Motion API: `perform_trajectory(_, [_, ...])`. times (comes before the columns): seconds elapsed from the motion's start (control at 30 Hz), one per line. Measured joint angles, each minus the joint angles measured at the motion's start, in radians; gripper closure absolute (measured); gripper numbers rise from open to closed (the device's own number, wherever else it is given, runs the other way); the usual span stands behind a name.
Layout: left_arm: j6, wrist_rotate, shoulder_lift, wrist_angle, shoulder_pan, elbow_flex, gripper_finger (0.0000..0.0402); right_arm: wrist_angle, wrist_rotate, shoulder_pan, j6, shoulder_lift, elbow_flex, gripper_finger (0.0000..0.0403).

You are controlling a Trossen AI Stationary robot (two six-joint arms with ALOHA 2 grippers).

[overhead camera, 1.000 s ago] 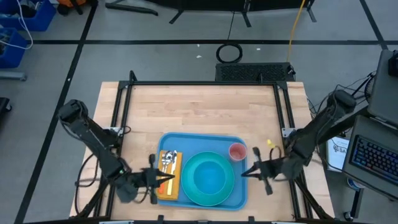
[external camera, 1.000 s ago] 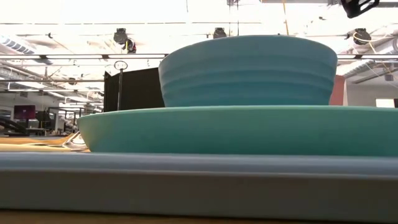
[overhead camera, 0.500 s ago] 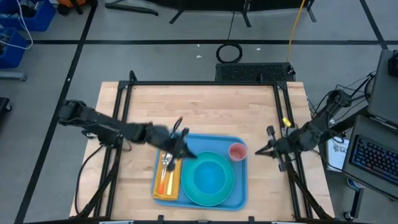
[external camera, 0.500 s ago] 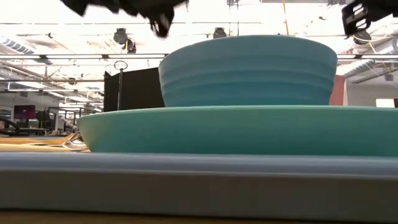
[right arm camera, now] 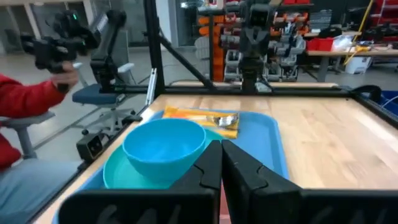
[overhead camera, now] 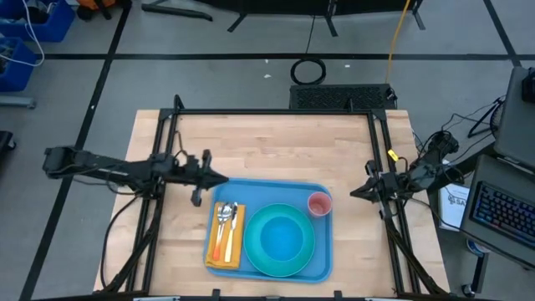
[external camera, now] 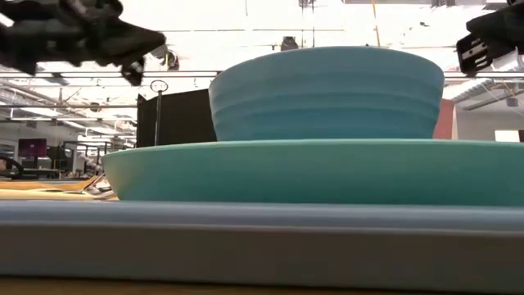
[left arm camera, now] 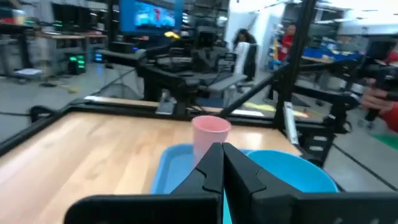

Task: Set up tray
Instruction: Return to Home Position

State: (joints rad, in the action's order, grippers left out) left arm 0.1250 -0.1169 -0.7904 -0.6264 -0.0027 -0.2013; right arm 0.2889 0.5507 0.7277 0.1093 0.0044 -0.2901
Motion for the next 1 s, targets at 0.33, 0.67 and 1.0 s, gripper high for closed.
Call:
perform_trajectory(0.33, [-0.008,0.197,0.538,0.5,-0.117,0.061,0.0401,0.036,0.107,0.0,-0.023,-0.003,-0.004,0.0403])
perform_trajectory(0.67, [-0.027,0.397,0.783,0.882,-0.226,0.011,0.0396,0.035,0.215,0.0,-0.073,-0.003,-0.021,0.0403])
perform_trajectory(1.0, [-0.006,0.485,0.782,0.998,-0.263,0.064,0.0374,0.245,0.441,0.0,0.064,-0.002,-0.079,0.0403])
